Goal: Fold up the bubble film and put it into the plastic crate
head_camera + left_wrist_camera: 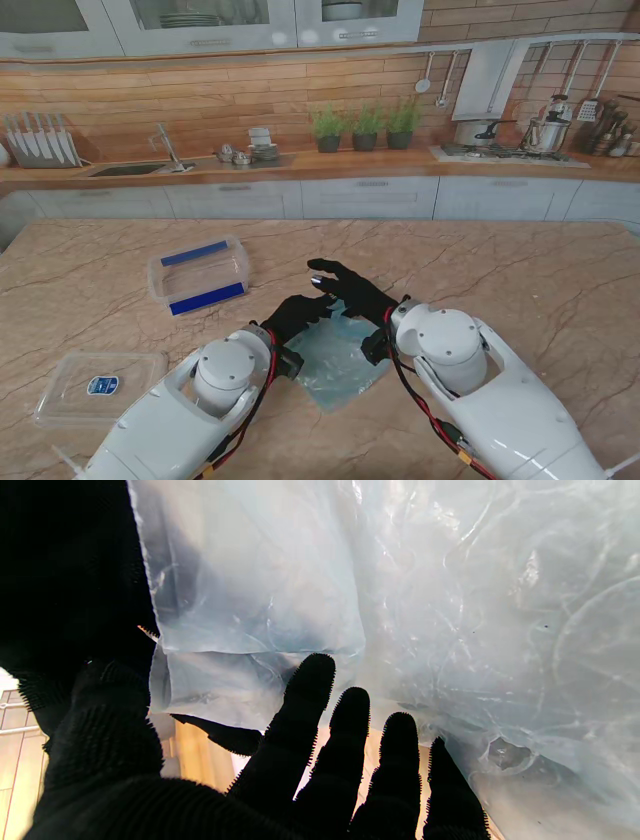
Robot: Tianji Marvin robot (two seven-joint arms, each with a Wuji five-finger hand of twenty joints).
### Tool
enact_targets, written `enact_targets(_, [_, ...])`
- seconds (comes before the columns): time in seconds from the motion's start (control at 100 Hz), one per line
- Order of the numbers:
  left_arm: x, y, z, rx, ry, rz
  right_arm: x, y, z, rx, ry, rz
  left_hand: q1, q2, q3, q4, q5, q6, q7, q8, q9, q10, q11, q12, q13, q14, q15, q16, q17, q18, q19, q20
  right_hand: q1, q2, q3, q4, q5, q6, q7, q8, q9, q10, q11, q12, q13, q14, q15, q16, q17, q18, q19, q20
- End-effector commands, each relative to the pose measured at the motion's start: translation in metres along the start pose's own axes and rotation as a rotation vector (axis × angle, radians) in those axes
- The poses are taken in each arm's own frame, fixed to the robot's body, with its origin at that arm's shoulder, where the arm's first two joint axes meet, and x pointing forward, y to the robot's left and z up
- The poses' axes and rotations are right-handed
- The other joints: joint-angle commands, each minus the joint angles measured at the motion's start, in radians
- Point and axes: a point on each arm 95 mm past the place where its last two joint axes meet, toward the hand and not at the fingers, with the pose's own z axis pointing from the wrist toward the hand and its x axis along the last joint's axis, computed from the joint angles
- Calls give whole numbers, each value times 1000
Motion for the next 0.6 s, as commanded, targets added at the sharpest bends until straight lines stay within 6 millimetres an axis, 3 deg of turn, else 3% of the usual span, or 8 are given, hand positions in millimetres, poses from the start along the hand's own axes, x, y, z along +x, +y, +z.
enact_targets(0.0, [-2,5,-2,-13,-2,-3,0,-7,2,15,8,22,-38,29,-29,23,11,-22,-58,-11,-22,-10,-20,-9,-10,-14,-9,5,-4,47,-36,-17,14,37,-27,14,-12,-9,13,13,-15,-1,10,0,8,-37,23,17,13,-16,38,22])
enact_targets(0.11, [-2,6,-2,-26,0,14,1,-10,3,19,13,12,-17,-18,-28,25,13,-20,-67,-10,-19,-8,-22,-9,-7,-12,-12,5,0,47,-38,-10,13,39,-30,15,-14,-7,11,11,-19,-2,11,0,2,-42,20,16,12,-18,37,23])
enact_targets(0.31, [-3,2,-3,-90,-1,120,6,-10,3,-5,40,13,106,-139,12,35,-22,-35,-85,-5,-32,-27,-37,-15,-4,-22,-33,-8,1,38,-38,2,15,37,-30,16,-10,-4,15,11,-21,-2,15,2,-3,-49,19,15,10,-24,35,25])
enact_targets(0.34, [-3,1,-3,-100,0,126,7,-10,2,-11,46,12,89,-172,107,25,-29,-36,-96,26,-36,-26,-35,-23,-2,-24,-42,-21,4,36,-58,16,14,36,-30,16,-10,-3,17,11,-21,-2,15,2,-3,-50,19,15,11,-26,35,26])
enact_targets(0.41, [-3,0,-3,-115,-1,138,8,-9,2,-25,59,9,122,-195,145,29,-39,-44,-100,29,-41,-31,-37,-24,-4,-27,-49,-26,4,32,-63,17,16,35,-30,17,-10,-1,21,13,-19,-2,18,3,-2,-52,19,15,12,-29,36,26])
enact_targets(0.43, [-3,0,-3,-116,-2,142,9,-8,2,-30,62,9,75,-227,273,19,-45,-48,-93,30,-42,-32,-37,-20,-1,-28,-55,-24,5,31,-62,17,16,35,-30,17,-9,-1,23,14,-18,-1,18,3,-1,-52,20,15,14,-29,36,27])
enact_targets(0.48, [-3,-1,-3,-114,-4,152,10,-8,2,-39,69,10,66,-253,374,11,-50,-57,-91,33,-41,-35,-32,-18,5,-28,-53,-22,5,30,-51,22,16,34,-29,18,-9,-1,27,15,-17,-1,20,3,0,-52,21,15,18,-27,38,28])
enact_targets(0.59, [-3,1,-2,-93,-24,168,11,-9,1,-40,79,35,118,-263,484,15,-71,-75,-72,51,-39,-34,-5,-6,14,-23,-33,-10,10,26,-13,31,17,34,-27,19,-11,0,35,18,-22,0,23,5,3,-52,24,16,25,-21,39,28])
